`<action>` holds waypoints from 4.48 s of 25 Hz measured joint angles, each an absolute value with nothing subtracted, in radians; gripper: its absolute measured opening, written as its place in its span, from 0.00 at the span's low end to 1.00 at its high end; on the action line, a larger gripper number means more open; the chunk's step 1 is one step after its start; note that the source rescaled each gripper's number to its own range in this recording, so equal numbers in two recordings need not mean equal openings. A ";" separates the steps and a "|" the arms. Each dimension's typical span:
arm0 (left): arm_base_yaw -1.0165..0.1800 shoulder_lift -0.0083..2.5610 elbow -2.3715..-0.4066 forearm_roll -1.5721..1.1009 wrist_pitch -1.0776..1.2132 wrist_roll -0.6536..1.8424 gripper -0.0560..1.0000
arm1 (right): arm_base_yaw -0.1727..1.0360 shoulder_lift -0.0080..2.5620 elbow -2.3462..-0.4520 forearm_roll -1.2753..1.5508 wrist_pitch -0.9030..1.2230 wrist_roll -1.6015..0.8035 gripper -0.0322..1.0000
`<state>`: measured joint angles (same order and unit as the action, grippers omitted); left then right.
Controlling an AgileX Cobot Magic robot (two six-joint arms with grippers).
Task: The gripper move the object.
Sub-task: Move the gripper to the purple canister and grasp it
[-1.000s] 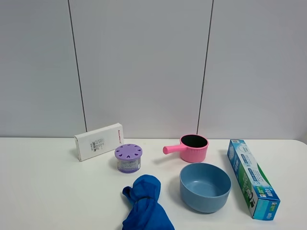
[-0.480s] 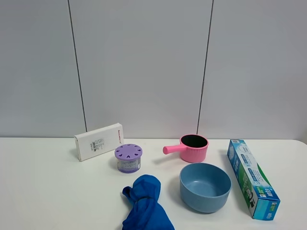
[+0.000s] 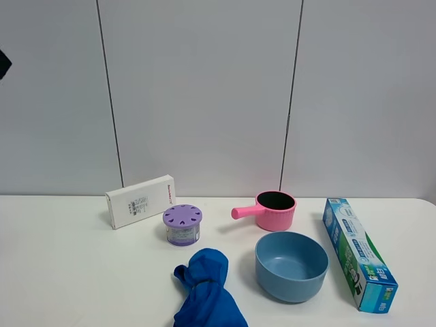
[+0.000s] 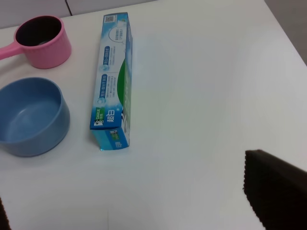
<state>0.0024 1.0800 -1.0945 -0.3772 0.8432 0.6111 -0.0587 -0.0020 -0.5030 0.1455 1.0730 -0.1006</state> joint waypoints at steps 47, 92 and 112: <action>-0.419 2.023 -1.395 -0.411 0.415 0.731 1.00 | -0.059 -0.002 -0.503 0.146 1.073 -0.101 1.00; -0.419 2.159 -1.395 -0.408 0.318 0.732 1.00 | -0.059 -0.002 -0.503 0.146 1.073 -0.101 1.00; -0.454 2.210 -1.395 -0.414 0.235 0.732 0.87 | -0.059 -0.002 -0.503 0.146 1.073 -0.101 1.00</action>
<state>-0.4536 2.2103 -1.3954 -0.4139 0.2353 0.7324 -0.0587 -0.0020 -0.5030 0.1455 1.0730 -0.1006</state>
